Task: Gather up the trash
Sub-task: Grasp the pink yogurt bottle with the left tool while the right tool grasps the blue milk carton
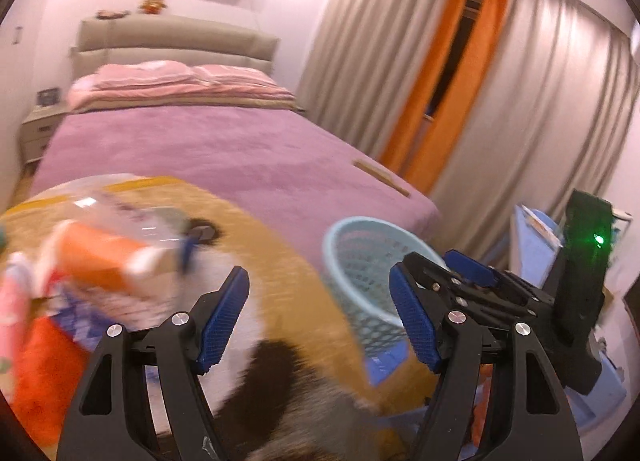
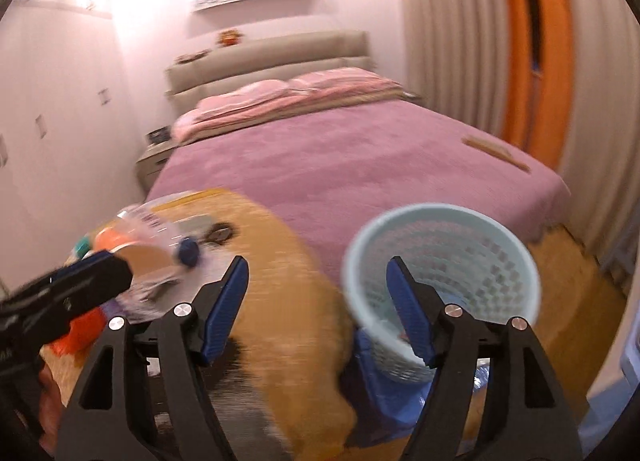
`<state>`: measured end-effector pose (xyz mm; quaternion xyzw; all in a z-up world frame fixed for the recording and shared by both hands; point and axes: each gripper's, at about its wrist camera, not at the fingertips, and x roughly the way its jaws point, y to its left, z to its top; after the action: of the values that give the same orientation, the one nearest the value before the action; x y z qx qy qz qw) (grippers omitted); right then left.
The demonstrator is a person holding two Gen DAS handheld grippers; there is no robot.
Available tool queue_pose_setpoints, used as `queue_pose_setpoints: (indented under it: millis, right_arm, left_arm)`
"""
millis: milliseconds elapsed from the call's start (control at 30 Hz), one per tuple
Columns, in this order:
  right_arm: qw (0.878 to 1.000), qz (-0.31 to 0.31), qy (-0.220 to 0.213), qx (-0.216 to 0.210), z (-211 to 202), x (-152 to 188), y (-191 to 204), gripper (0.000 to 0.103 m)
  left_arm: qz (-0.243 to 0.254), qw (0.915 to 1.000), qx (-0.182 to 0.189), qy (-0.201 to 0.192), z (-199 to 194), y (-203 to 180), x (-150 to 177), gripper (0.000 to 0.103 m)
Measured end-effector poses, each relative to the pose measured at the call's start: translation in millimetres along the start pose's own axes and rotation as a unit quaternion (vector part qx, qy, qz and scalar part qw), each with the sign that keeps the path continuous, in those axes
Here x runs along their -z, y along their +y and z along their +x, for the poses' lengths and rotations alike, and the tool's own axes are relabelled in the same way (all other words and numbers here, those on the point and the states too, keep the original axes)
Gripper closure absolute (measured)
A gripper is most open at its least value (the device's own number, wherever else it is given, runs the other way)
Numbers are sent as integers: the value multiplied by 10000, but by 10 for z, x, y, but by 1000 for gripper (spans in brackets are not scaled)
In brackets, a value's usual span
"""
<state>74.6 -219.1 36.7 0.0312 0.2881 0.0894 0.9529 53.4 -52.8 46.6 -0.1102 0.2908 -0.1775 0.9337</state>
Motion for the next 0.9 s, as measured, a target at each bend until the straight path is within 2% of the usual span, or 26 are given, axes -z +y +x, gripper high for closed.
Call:
queue_pose_setpoints:
  millis: [200, 367, 500, 667, 800, 900]
  right_arm:
    - [9964, -633, 101, -560, 194, 84, 679, 35]
    - [9893, -918, 394, -1066, 411, 216, 1102, 35]
    - [9845, -1151, 615, -1168, 567, 332, 1374, 35]
    - [9807, -1340, 751, -1213, 696, 401, 1531, 35]
    - [9781, -1492, 803, -1206, 742, 429, 1602, 35]
    - [9767, -1584, 829, -1188, 778, 439, 1662, 35]
  left_arm:
    - [-454, 9960, -755, -144, -435, 635, 63, 32]
    - [-1016, 9864, -1285, -115, -669, 1264, 130, 33]
    - [-1260, 9805, -1509, 54, -730, 1663, 184, 33]
    - [-1440, 9744, -1695, 337, -686, 2024, 293, 34]
    - [-1421, 9687, -1999, 372, -623, 2115, 303, 34]
    - [-1460, 9670, -2047, 419, -605, 2186, 324, 34]
